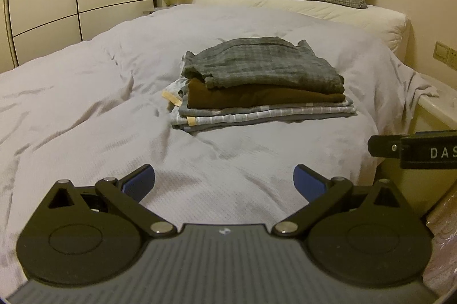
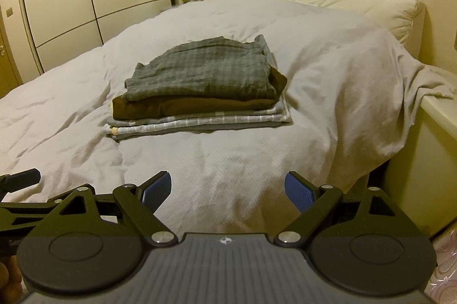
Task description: Fold clothes
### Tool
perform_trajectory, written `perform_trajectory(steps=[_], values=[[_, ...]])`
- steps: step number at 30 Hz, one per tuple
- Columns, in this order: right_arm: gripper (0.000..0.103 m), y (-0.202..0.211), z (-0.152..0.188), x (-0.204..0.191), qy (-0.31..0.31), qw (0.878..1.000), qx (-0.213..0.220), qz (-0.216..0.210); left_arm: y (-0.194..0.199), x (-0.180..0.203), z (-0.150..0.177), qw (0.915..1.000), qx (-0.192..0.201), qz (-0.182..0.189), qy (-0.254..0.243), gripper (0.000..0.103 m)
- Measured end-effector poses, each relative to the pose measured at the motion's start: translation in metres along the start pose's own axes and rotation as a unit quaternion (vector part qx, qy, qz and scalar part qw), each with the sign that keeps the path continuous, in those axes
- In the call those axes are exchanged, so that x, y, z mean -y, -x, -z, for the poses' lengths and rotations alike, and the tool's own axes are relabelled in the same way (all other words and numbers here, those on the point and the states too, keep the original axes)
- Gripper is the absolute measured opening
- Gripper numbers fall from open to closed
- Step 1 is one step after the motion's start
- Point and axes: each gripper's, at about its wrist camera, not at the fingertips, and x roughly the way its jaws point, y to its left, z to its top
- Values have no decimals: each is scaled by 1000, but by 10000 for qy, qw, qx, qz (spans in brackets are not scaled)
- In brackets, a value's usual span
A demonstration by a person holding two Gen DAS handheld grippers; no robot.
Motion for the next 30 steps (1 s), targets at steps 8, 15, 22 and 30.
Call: perform_trajectory(steps=[8, 15, 22, 30], values=[[88, 10, 2, 2, -17, 10000, 5, -29, 7, 0, -2, 10000, 22, -7, 96, 102], [88, 20, 1, 0, -3, 10000, 62, -37, 13, 3, -7, 10000, 69, 13, 39, 102], [89, 25, 2, 1, 16, 10000, 65, -36, 14, 5, -7, 10000, 35, 33, 16, 102], [89, 25, 2, 0, -10, 10000, 11, -6, 13, 5, -3, 10000, -8, 1, 2, 102]])
